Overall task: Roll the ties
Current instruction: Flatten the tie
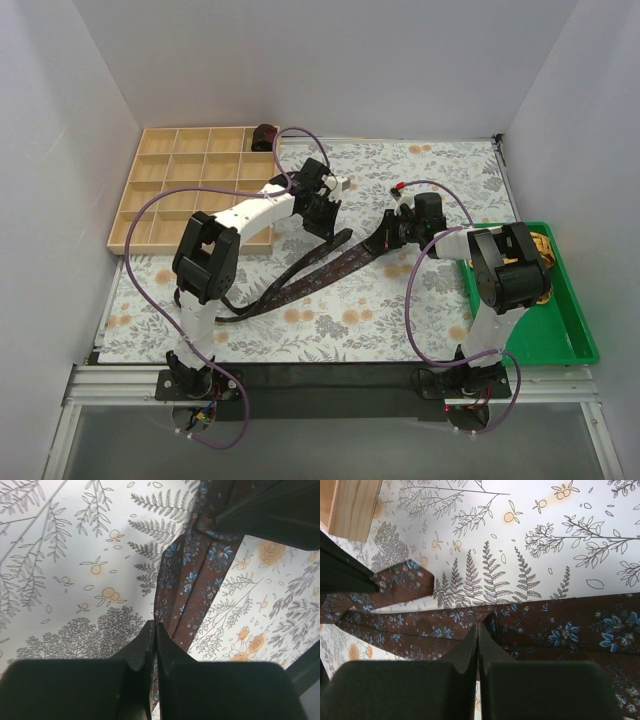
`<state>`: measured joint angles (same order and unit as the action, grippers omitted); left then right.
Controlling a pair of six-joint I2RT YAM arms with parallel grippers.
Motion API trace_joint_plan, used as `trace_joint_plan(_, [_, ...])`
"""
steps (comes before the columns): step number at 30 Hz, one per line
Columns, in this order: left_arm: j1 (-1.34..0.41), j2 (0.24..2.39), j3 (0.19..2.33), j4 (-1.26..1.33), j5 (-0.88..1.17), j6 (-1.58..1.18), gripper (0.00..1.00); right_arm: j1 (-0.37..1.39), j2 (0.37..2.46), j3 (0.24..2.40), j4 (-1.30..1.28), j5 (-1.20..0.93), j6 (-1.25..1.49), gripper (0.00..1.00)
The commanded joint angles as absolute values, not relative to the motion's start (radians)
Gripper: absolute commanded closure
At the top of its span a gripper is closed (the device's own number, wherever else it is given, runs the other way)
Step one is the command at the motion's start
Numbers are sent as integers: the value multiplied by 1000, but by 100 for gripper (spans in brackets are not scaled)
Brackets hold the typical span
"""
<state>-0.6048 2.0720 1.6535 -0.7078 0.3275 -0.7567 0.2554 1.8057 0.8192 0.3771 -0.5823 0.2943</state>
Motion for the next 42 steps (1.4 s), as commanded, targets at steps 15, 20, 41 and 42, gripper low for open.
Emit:
trace_joint_plan(15, [-611,2088,1554,-584,580,-880,100,256,1770,821,434,-574,318,99])
trace_joint_plan(20, [-611,2123,1566,-581,591,-891,100,255,1772,822,443,-583,331,99])
trace_joint_plan(41, [-609,2197,1649,-552,574,-969,100,256,1784,781,503,-641,350,99])
trace_joint_plan(42, [-609,2198,1654,-551,568,-976,100,255,1784,781,506,-643,348,99])
